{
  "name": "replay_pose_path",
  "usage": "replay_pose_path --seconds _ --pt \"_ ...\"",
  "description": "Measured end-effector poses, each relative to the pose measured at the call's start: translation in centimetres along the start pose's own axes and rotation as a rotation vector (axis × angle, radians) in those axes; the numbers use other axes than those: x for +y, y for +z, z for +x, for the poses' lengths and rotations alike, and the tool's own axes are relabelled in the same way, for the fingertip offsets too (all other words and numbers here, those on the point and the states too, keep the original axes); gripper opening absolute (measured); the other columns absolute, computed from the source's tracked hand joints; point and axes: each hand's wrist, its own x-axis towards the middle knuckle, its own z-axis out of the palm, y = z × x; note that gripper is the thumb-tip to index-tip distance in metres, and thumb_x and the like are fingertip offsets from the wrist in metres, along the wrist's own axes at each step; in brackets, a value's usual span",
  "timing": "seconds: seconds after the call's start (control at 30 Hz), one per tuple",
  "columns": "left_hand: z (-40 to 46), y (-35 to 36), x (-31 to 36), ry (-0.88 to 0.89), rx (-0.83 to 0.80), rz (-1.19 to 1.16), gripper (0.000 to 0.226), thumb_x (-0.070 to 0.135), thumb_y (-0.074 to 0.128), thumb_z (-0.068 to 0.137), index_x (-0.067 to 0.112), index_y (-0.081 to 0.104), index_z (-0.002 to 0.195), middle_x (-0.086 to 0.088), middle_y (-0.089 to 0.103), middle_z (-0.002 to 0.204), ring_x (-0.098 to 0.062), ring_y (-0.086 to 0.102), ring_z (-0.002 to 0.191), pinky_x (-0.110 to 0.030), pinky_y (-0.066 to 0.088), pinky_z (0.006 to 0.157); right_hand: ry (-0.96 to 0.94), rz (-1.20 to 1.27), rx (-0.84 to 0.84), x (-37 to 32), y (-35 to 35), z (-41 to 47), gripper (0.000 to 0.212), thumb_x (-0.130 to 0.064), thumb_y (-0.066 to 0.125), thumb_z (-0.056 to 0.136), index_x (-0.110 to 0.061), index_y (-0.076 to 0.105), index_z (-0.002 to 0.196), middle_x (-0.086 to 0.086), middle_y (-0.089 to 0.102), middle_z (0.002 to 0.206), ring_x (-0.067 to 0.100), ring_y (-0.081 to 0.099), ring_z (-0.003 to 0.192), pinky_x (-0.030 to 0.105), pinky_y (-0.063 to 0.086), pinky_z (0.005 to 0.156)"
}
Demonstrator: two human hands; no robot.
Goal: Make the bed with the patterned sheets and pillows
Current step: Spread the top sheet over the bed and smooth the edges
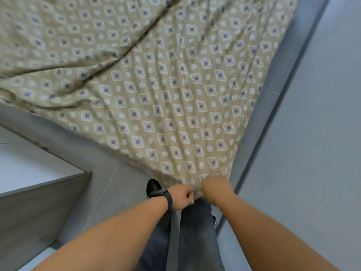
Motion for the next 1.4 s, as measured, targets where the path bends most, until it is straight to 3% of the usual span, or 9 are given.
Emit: replay_pose_path --seconds 0.23,0.43,0.5,0.6,0.8,1.03,1.17,1.4 --pt "-15.7 -6.3 2.0 -0.015 0.323 -0.284 0.021 0.023 0.06 0.095 0.019 0.05 0.078 0.004 0.054 0.074 -0.014 0.047 0.067 -0.026 0.042 0.064 -0.013 0.299 0.167 -6.4 -11.0 -11.4 0.018 -0.024 0.042 0.1 -0.017 0.057 0.106 0.006 0.062 0.106 0.028 0.061 0.092 0.039 0.047 0.071" --pt "-30.2 -10.3 -0.3 0.017 0.56 -0.499 0.021 0.026 0.06 0.094 0.02 0.052 0.076 -0.001 0.057 0.08 -0.019 0.053 0.075 -0.048 0.055 0.086 -0.107 0.382 0.319 -13.3 -21.5 -21.1 0.015 -0.026 0.041 0.099 -0.021 0.054 0.096 0.0 0.061 0.096 0.023 0.059 0.085 0.037 0.049 0.071" --pt "-33.1 -10.9 -1.4 0.035 0.586 -0.517 0.02 0.022 0.06 0.095 0.018 0.051 0.078 -0.004 0.056 0.081 -0.02 0.053 0.074 -0.044 0.056 0.081 -0.118 0.408 0.368 -15.2 -24.3 -22.3 0.017 -0.028 0.042 0.099 -0.021 0.056 0.094 0.0 0.064 0.095 0.022 0.06 0.082 0.036 0.05 0.07" --pt "-38.1 -13.3 -3.9 0.059 0.622 -0.531 0.019 0.018 0.06 0.097 0.014 0.05 0.082 -0.005 0.053 0.08 -0.019 0.053 0.071 -0.028 0.05 0.067 -0.143 0.417 0.444 -19.8 -29.4 -23.4 0.02 -0.031 0.042 0.098 -0.02 0.06 0.095 -0.001 0.065 0.093 0.021 0.062 0.082 0.038 0.055 0.074" --pt "-46.5 -21.8 -7.9 0.102 0.85 -0.602 0.016 0.016 0.06 0.095 0.014 0.05 0.082 -0.005 0.055 0.083 -0.019 0.051 0.071 -0.028 0.048 0.067 -0.245 0.435 0.538 -28.4 -37.2 -24.5 0.021 -0.034 0.044 0.098 -0.022 0.061 0.093 -0.005 0.064 0.087 0.018 0.062 0.079 0.04 0.056 0.072" --pt "-47.7 -30.0 -10.6 0.091 0.897 -0.537 0.011 0.018 0.061 0.093 0.013 0.055 0.084 -0.004 0.059 0.083 -0.018 0.055 0.072 -0.029 0.052 0.067 -0.268 0.332 0.574 -30.8 -45.8 -21.1 0.019 -0.034 0.045 0.097 -0.023 0.06 0.093 -0.006 0.063 0.088 0.017 0.061 0.079 0.04 0.056 0.075" --pt "-47.0 -36.0 -12.9 0.08 0.886 -0.483 0.014 0.021 0.06 0.091 0.016 0.054 0.08 -0.002 0.058 0.081 -0.017 0.054 0.07 -0.039 0.056 0.073 -0.266 0.309 0.585 -31.6 -51.3 -17.4 0.02 -0.033 0.044 0.097 -0.024 0.063 0.097 -0.006 0.065 0.095 0.017 0.062 0.084 0.039 0.056 0.077" --pt "-46.9 -44.6 -17.6 -0.005 0.883 -0.532 0.016 0.019 0.06 0.091 0.017 0.054 0.077 -0.004 0.062 0.081 -0.019 0.056 0.069 -0.038 0.055 0.071 -0.28 0.298 0.566 -33.3 -59.3 -12.2 0.022 -0.033 0.043 0.099 -0.025 0.063 0.104 -0.007 0.065 0.097 0.016 0.062 0.082 0.036 0.055 0.073"
